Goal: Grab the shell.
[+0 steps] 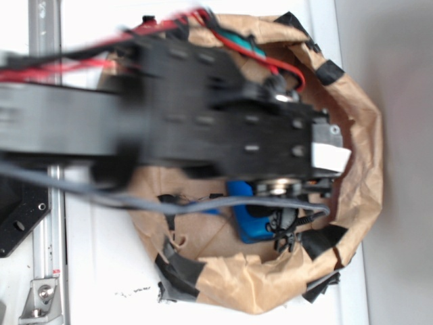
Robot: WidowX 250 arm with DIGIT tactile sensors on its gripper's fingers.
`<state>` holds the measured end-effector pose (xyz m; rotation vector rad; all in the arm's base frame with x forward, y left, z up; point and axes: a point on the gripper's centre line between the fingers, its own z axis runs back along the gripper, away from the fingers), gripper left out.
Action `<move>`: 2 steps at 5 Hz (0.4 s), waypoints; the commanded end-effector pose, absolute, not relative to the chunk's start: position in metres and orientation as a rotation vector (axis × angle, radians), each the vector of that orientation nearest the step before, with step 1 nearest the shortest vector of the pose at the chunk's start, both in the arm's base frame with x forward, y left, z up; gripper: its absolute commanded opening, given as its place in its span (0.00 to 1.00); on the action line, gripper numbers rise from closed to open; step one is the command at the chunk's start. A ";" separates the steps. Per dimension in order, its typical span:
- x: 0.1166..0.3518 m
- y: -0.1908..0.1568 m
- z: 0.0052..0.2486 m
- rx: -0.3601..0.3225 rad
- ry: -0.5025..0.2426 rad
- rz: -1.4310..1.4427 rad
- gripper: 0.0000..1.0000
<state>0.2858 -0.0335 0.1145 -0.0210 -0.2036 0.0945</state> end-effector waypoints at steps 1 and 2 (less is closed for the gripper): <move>0.297 -0.010 0.122 -0.059 -0.276 -0.083 1.00; 0.322 -0.013 0.087 -0.041 -0.326 -0.198 1.00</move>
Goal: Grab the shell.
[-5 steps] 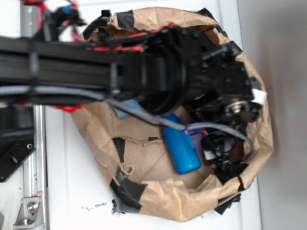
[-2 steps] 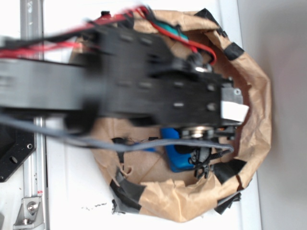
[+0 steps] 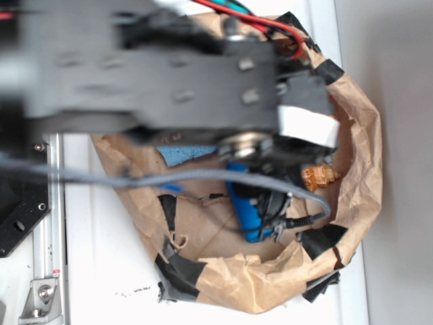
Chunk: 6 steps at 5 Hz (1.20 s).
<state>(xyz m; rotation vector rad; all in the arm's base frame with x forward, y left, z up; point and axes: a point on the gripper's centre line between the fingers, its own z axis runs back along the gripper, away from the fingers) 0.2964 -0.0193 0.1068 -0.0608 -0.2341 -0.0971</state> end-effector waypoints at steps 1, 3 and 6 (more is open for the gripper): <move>0.341 -0.020 0.064 -0.043 -0.319 -0.231 1.00; 0.363 -0.040 0.037 -0.054 -0.270 -0.209 1.00; 0.318 -0.006 0.130 -0.086 -0.257 -0.062 0.00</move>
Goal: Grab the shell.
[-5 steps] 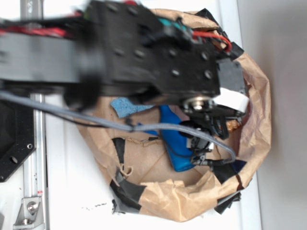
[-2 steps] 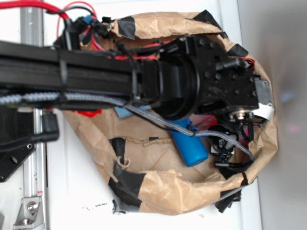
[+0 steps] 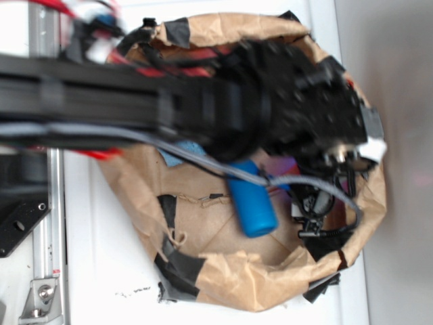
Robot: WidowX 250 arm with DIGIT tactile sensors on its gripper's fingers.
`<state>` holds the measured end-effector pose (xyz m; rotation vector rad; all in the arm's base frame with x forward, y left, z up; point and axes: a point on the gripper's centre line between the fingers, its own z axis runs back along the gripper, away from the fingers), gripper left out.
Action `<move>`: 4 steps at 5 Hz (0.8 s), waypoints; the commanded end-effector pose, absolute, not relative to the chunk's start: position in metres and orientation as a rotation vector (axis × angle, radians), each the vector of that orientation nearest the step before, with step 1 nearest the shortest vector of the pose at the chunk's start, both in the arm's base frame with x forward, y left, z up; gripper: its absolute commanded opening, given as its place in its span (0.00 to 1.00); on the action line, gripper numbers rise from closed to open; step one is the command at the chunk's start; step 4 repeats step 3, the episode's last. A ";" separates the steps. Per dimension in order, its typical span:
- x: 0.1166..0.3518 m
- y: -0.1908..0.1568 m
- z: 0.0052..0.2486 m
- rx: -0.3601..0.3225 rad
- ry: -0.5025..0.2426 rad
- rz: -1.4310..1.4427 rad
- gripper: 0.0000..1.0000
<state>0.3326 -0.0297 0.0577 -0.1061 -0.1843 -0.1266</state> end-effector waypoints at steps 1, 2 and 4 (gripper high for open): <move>0.301 0.003 0.157 -0.001 -0.184 -0.008 0.00; 0.288 0.008 0.171 0.039 -0.171 -0.008 0.00; 0.287 0.006 0.167 0.046 -0.165 0.001 0.00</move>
